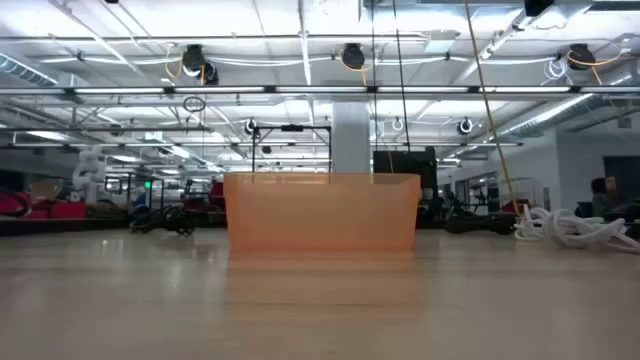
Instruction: Pick and place USB-C Cables
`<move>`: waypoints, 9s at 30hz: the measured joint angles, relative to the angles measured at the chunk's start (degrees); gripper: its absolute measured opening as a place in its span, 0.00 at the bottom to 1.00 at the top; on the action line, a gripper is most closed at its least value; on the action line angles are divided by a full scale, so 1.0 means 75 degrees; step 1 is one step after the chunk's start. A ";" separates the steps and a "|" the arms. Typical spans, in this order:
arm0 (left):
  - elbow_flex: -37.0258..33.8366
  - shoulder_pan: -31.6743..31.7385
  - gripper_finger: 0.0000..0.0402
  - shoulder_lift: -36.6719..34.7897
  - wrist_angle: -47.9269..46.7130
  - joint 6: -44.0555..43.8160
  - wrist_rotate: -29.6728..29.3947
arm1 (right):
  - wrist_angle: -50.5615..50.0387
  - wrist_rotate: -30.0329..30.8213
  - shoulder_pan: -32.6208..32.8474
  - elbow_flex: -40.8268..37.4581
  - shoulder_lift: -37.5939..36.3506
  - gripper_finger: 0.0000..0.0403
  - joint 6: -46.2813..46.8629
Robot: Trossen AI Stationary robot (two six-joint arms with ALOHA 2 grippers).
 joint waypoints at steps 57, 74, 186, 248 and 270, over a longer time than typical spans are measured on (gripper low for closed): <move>0.0000 0.0002 0.10 -0.0001 0.0000 0.0000 0.0001 | 0.0000 0.0002 0.0000 0.0000 0.0002 0.00 -0.0003; 0.0000 0.0003 0.10 -0.0003 0.0000 0.0000 0.0003 | 0.0179 0.0002 0.0000 0.0000 0.0003 0.00 -0.0784; -0.0003 0.0001 0.10 0.0003 0.0425 -0.0259 -0.0047 | 0.1605 0.4600 -0.0012 -0.1129 0.1054 0.06 0.3536; -0.0003 0.0001 0.10 0.0003 0.0426 -0.0258 -0.0045 | -0.2819 -0.0583 0.0187 -0.1023 0.4495 0.05 1.4396; -0.0003 0.0000 0.10 0.0003 0.0428 -0.0258 -0.0044 | -0.2804 -0.0420 0.0674 -0.1029 0.5086 0.48 1.4574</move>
